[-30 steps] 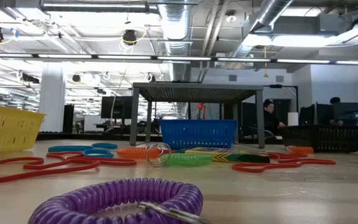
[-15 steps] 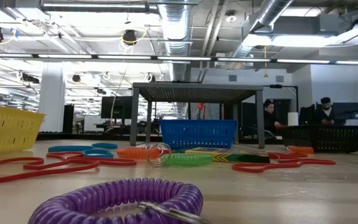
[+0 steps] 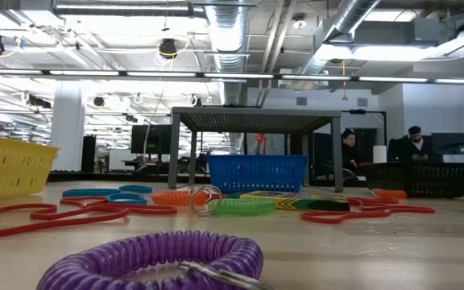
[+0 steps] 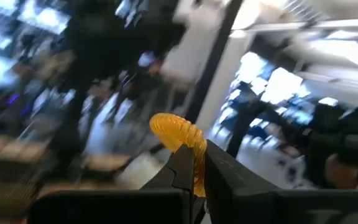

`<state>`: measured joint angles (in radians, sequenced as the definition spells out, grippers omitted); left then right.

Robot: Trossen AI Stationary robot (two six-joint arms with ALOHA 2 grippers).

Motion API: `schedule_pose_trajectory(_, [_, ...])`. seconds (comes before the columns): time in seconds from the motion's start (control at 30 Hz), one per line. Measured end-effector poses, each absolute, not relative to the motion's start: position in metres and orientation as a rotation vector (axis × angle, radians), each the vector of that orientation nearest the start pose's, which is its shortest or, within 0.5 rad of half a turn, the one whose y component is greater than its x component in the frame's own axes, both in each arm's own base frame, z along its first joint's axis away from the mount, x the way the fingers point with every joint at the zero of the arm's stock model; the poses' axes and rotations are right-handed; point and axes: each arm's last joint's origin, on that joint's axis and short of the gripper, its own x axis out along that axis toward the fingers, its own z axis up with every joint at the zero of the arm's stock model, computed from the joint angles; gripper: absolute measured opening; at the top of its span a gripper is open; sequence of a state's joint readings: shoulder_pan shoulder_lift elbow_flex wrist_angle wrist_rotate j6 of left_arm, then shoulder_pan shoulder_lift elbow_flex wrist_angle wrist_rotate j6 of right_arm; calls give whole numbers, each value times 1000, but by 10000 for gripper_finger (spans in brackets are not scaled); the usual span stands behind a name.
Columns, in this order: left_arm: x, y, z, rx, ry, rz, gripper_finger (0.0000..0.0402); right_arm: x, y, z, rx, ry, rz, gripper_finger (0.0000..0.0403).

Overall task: Pick & Place Office Desk Supplies
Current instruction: Put the yellow spring keychain into the yellow bin

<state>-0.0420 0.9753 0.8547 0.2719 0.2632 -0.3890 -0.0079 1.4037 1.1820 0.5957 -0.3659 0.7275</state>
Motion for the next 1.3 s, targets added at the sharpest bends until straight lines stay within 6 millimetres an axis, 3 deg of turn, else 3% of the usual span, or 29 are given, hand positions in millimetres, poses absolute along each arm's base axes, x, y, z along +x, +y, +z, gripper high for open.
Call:
schedule_pose_trajectory(0.23, [162,-17,355,-485,177,-153,5,287,-2,409,576,-63,359,161])
schedule_pose_trajectory(0.4, [146,-26,336,-598,411,-90,5,264,-6,406,559,66,242,150])
schedule_pose_trajectory(0.63, [139,-43,304,-693,794,2,5,238,-7,410,547,113,128,136])
schedule_pose_trajectory(0.87, [137,-57,273,-673,1170,167,5,225,-5,413,539,128,107,127])
schedule_pose_trajectory(1.1, [153,-74,252,-559,1310,185,5,224,-5,411,535,150,103,123])
schedule_pose_trajectory(1.3, [164,-81,218,-536,1362,215,5,224,1,411,525,158,126,123])
